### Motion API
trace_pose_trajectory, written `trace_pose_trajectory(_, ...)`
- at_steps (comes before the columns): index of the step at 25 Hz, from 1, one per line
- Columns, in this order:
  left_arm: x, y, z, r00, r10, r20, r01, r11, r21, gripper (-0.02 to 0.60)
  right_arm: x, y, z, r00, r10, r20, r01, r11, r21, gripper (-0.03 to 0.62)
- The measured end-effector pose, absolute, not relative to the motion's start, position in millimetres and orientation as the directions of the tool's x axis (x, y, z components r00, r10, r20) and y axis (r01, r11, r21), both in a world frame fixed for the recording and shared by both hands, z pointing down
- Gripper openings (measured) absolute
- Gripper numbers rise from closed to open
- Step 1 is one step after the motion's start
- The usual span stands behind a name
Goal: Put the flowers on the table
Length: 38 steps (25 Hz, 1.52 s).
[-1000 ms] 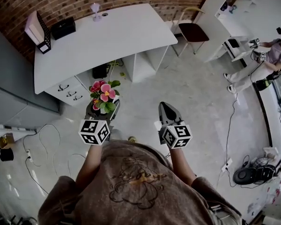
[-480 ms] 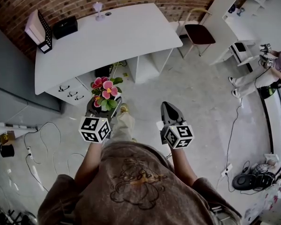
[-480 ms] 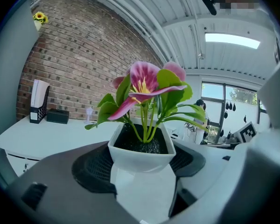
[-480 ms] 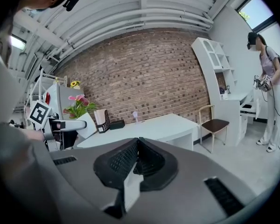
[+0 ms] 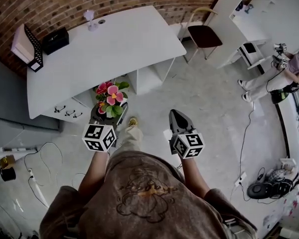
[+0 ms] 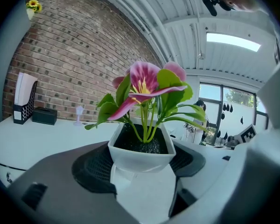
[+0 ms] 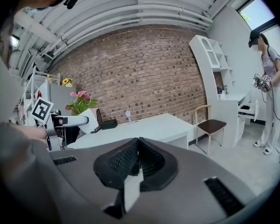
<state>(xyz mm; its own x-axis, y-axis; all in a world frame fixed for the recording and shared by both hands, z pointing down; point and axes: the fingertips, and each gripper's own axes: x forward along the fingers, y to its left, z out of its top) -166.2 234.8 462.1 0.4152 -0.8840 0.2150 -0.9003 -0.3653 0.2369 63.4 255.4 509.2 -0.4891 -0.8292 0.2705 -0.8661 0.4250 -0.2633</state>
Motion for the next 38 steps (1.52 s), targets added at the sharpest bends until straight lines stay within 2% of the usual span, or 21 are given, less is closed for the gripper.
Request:
trace_pose_trajectory(23, -169, -13, 455, 0.532, -0.817, 0.224, -0.842, -0.483, 0.240, 0.362, 44, 36, 497, -0.403, -0.873, 0.276, -0.905, 0.334, -0.265, 0.003)
trace_pose_trajectory(38, -155, -92, 461, 0.589, -0.778, 0.218, -0.804, -0.538, 0.254, 0.364, 53, -24, 496, -0.351, -0.896, 0.273, -0.921, 0.279, -0.271, 0.004)
